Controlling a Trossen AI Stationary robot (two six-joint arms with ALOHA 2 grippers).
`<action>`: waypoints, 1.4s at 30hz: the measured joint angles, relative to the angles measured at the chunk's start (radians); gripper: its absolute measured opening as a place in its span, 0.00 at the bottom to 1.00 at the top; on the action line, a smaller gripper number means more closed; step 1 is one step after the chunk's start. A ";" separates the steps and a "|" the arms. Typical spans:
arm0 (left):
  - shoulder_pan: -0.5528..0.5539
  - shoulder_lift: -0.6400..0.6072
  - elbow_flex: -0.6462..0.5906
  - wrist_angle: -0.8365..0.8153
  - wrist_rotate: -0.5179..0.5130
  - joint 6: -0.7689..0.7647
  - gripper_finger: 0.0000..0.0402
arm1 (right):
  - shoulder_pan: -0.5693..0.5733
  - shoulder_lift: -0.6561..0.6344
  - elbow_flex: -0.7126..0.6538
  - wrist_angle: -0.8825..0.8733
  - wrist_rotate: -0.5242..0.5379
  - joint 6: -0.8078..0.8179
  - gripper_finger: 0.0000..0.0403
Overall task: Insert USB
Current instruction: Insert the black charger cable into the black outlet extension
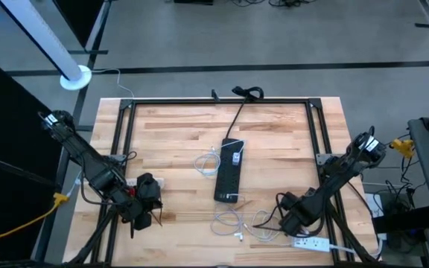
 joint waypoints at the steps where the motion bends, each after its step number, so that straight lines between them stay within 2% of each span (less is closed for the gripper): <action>1: 0.000 0.000 0.000 0.000 0.000 0.000 0.05 | 0.000 -0.004 0.008 0.003 0.000 0.007 0.50; 10: 0.000 0.039 0.000 0.007 0.000 -0.001 0.05 | 0.001 -0.065 0.035 0.078 0.061 0.094 0.50; 17: -0.003 0.091 0.000 0.035 0.000 -0.006 0.05 | 0.003 -0.014 0.019 0.184 0.050 0.125 0.50; 24: -0.006 0.127 0.000 0.063 0.001 -0.006 0.05 | 0.000 0.034 0.012 0.174 0.018 0.124 0.46; 28: -0.006 0.137 0.000 0.068 0.001 -0.005 0.05 | -0.002 0.051 0.012 0.178 0.004 0.051 0.37; 30: -0.006 0.136 0.000 0.071 0.000 -0.005 0.05 | -0.002 0.053 0.011 0.177 0.002 -0.025 0.27; 32: -0.006 0.135 0.000 0.076 0.001 -0.005 0.05 | -0.005 0.053 0.011 0.183 -0.002 -0.095 0.12; 34: -0.006 0.135 0.000 0.079 0.001 0.001 0.05 | -0.013 0.047 0.010 0.175 0.005 -0.166 0.04; 39: -0.006 0.134 0.000 0.088 -0.019 0.046 0.05 | -0.038 0.013 0.021 0.093 0.101 -0.229 0.01; 42: -0.006 0.134 0.000 0.089 -0.088 0.098 0.05 | -0.064 -0.005 0.065 -0.106 0.300 -0.258 0.01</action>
